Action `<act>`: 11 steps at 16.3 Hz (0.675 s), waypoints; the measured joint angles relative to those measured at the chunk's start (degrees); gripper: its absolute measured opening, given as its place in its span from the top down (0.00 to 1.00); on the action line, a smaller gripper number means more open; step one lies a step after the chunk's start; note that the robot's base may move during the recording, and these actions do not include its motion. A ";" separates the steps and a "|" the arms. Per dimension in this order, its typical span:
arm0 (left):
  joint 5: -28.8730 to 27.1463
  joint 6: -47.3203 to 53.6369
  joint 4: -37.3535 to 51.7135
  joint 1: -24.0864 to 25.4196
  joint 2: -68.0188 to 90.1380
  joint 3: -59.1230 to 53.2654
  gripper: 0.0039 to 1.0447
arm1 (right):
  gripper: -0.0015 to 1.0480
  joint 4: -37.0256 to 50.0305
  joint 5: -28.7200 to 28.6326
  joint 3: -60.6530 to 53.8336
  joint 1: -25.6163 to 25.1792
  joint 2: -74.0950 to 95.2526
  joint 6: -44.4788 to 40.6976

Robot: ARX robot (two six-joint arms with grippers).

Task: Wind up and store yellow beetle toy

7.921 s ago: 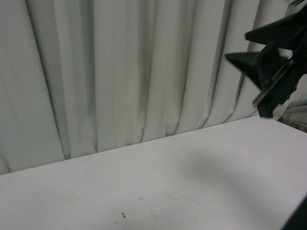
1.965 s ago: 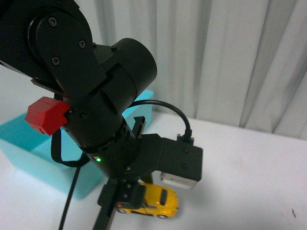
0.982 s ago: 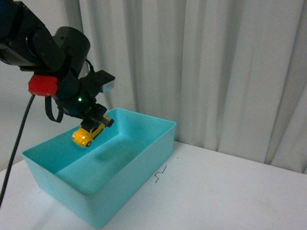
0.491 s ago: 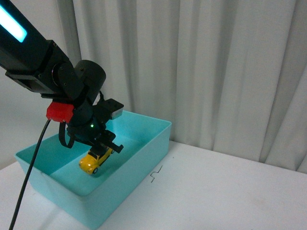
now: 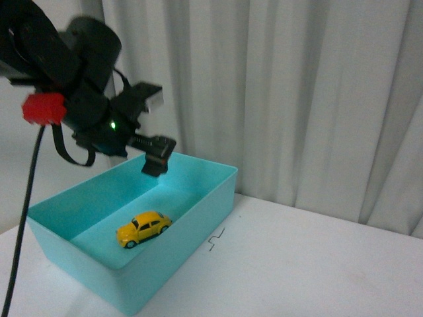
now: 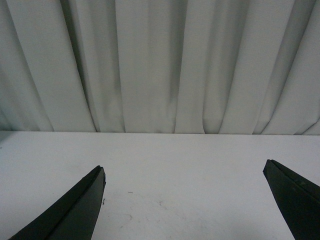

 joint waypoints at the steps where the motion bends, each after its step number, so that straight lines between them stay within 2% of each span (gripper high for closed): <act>1: 2.19 -0.26 0.02 0.00 -8.48 -3.28 0.06 | 0.06 0.00 0.00 0.00 0.00 0.00 0.00; 2: 4.28 -1.25 2.71 -0.09 -14.95 -6.69 0.07 | 0.06 0.00 0.00 0.00 0.00 0.00 0.00; 3: 6.58 -5.07 17.73 -0.39 -22.34 -14.47 0.17 | 0.06 -0.04 0.00 0.00 0.00 0.00 0.00; 4: 6.71 -7.63 22.73 -0.57 -26.58 -18.40 0.23 | 0.06 0.02 0.02 0.00 0.00 0.00 0.00; 8: 6.19 -11.72 31.87 -2.08 -38.69 -28.48 0.38 | 0.06 0.00 0.00 0.00 0.00 0.00 0.00; 11: 5.60 -12.92 35.47 -2.93 -43.56 -32.96 0.49 | 0.06 0.00 0.00 0.00 0.00 0.00 0.00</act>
